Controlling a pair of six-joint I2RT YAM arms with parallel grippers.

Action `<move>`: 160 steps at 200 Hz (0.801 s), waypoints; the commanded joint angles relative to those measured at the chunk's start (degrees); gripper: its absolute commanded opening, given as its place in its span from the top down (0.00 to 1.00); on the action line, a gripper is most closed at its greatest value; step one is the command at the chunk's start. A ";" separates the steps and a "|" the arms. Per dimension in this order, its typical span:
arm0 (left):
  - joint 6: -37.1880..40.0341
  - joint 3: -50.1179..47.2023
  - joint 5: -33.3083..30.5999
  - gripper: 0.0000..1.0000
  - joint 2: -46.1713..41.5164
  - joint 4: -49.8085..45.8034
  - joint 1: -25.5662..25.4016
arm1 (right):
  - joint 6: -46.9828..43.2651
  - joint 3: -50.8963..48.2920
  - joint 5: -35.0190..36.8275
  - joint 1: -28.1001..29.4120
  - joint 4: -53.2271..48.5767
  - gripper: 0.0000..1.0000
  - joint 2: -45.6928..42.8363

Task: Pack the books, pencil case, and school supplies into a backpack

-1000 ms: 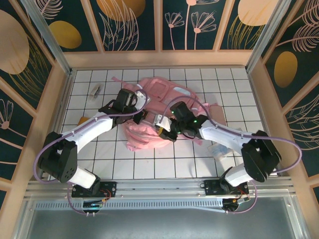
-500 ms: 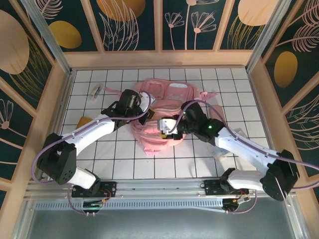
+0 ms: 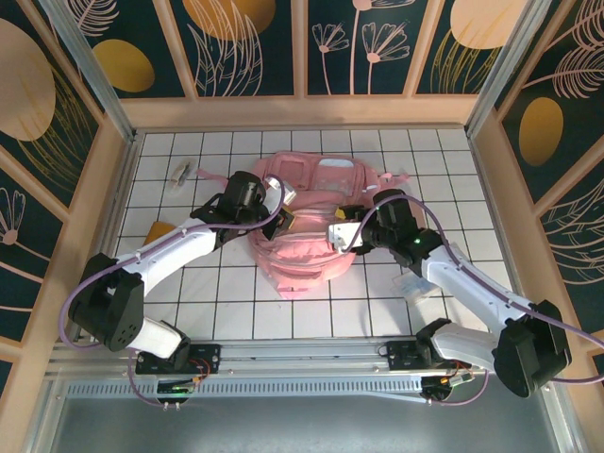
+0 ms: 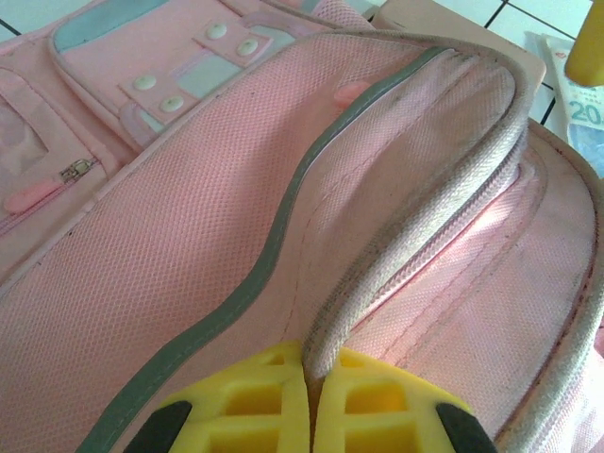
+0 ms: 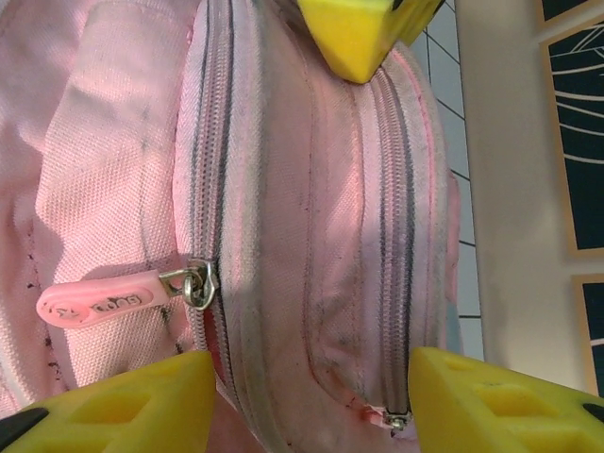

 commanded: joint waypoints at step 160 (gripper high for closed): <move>-18.26 0.94 14.65 0.61 -1.75 7.30 3.11 | 2.49 -3.59 -12.87 -0.17 25.03 0.98 4.98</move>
